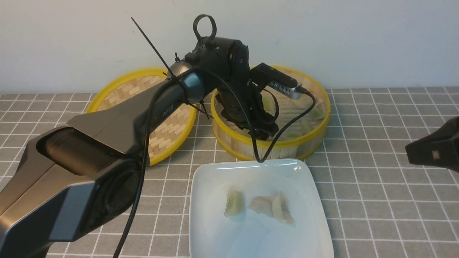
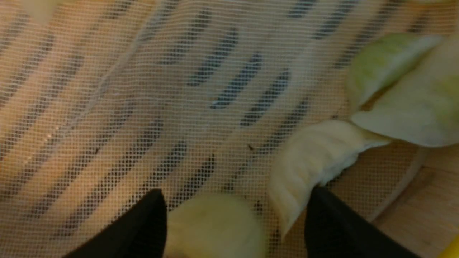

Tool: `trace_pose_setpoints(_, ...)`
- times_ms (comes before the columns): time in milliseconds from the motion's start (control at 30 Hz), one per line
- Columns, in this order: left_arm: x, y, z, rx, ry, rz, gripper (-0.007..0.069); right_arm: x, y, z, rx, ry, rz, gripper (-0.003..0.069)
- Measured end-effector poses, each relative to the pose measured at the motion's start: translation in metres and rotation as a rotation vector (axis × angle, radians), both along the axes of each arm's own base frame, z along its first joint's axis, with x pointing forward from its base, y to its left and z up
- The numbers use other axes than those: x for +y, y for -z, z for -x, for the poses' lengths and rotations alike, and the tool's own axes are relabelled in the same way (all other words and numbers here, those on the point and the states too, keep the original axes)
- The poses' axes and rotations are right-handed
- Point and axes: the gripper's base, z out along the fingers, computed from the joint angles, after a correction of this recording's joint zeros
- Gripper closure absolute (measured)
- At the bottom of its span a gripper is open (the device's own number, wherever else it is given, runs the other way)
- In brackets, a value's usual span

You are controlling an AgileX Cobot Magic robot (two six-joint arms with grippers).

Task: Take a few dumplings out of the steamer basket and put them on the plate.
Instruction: Use the left arm to grab a dumpling from the steamer

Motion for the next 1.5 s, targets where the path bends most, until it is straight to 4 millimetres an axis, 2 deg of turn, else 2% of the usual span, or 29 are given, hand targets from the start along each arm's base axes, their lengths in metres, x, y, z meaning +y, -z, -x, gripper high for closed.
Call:
trace_pose_setpoints(133,0.001,-0.001,-0.001,-0.020,-0.015,-0.027,0.0141,0.000,0.000,0.000,-0.001,0.000,0.000,0.0673)
trace_pose_setpoints(267,0.001,0.000,-0.001,-0.013,-0.031,-0.033,0.0210,0.000,0.000,0.000,-0.002,0.001,0.000,0.0673)
trace_pose_setpoints(300,0.001,0.000,-0.001,-0.009,-0.034,-0.034,0.0259,0.000,0.000,0.000,-0.002,0.001,0.000,0.0673)
trace_pose_setpoints(333,0.001,0.001,-0.001,-0.008,-0.033,-0.034,0.0267,0.000,0.000,0.000,-0.002,0.001,0.000,0.0673)
trace_pose_setpoints(433,0.002,0.004,-0.003,-0.013,-0.032,-0.057,0.0449,0.000,0.000,0.000,-0.002,0.001,0.000,0.0673)
trace_pose_setpoints(533,0.002,0.003,-0.004,-0.026,-0.032,-0.061,0.0570,0.000,0.000,0.000,0.001,0.000,-0.001,0.0673)
trace_pose_setpoints(633,0.002,-0.002,-0.005,-0.023,-0.031,-0.066,0.0610,0.000,0.000,0.001,0.007,-0.003,-0.001,0.0673)
trace_pose_setpoints(800,0.005,-0.012,0.000,0.018,-0.033,-0.090,0.0629,0.000,0.001,0.001,0.017,-0.007,0.000,0.0673)
trace_pose_setpoints(900,0.011,-0.037,0.007,0.006,-0.031,-0.105,0.0629,0.000,0.001,0.002,0.019,-0.008,0.000,0.0673)
trace_pose_setpoints(1033,0.020,-0.089,0.016,-0.099,-0.038,-0.090,0.0629,0.000,0.001,0.002,0.016,-0.012,0.002,0.0673)
trace_pose_setpoints(1067,0.021,-0.091,0.017,-0.103,-0.038,-0.088,0.0629,0.000,0.001,0.002,0.016,-0.012,0.002,0.0673)
trace_pose_setpoints(1167,0.024,-0.118,0.025,-0.137,-0.039,-0.044,0.0629,0.000,0.001,0.001,0.010,-0.022,0.009,0.0673)
trace_pose_setpoints(1267,0.024,-0.124,0.029,-0.132,-0.036,-0.023,0.0629,0.001,0.001,0.002,0.008,-0.025,0.009,0.0673)
trace_pose_setpoints(1400,0.022,-0.118,0.028,-0.113,-0.036,-0.021,0.0629,0.001,0.000,0.001,0.008,-0.026,0.004,0.0673)
trace_pose_setpoints(1500,0.018,-0.098,0.022,-0.069,-0.056,-0.035,0.0603,0.003,0.000,0.002,0.004,-0.040,-0.013,0.0673)
